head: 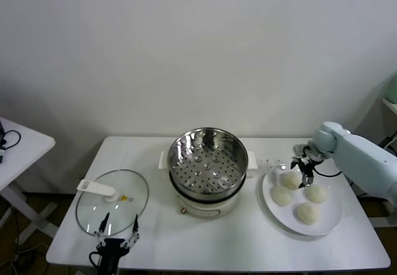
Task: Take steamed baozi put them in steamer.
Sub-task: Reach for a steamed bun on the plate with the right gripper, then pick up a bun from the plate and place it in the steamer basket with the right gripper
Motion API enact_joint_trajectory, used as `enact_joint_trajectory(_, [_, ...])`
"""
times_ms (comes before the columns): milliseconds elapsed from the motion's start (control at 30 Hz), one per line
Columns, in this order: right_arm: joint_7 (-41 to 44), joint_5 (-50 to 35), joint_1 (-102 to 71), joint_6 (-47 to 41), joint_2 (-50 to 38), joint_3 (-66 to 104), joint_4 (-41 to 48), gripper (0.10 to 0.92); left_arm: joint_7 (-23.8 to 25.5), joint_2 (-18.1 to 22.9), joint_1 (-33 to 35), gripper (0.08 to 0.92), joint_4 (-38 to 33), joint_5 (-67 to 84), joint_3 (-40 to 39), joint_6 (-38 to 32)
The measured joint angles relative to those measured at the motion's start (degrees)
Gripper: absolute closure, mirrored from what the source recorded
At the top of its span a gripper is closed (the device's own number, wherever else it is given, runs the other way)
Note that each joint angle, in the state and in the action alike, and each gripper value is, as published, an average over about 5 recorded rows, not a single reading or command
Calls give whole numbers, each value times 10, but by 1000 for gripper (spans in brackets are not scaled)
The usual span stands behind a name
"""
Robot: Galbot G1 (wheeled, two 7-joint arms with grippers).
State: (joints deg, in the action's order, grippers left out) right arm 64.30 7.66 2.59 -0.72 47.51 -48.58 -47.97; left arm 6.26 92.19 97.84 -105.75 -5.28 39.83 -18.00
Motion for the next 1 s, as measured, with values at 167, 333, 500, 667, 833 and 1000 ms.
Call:
enact_joint_trajectory(167, [1,5,-9,3,4,13,7,260,0,0,0,177,2,-2,0,-1])
enact_joint_trajectory(333, [2,10,-12,4,5,19,9,293,0,0,0,177,4,-4,-1,-1])
enact_joint_trajectory(500, [2,11,-9,7,2,19,4,327,-1,0,0,177,2,-4,-1,-1])
enact_joint_trajectory(667, [2,7,4,10,-6,9,-10,339,-1,0,0,177,0,-3,-1,-2])
enact_joint_trajectory(833, [3,-8,29,15,-20,-14,-36,346,-1,0,2,177,-1,-3,-1,-3])
enact_joint_trajectory(1000, [5,-47,90,25,-38,-65,-83,347,-2,0,5,177,-7,-3,2,-4])
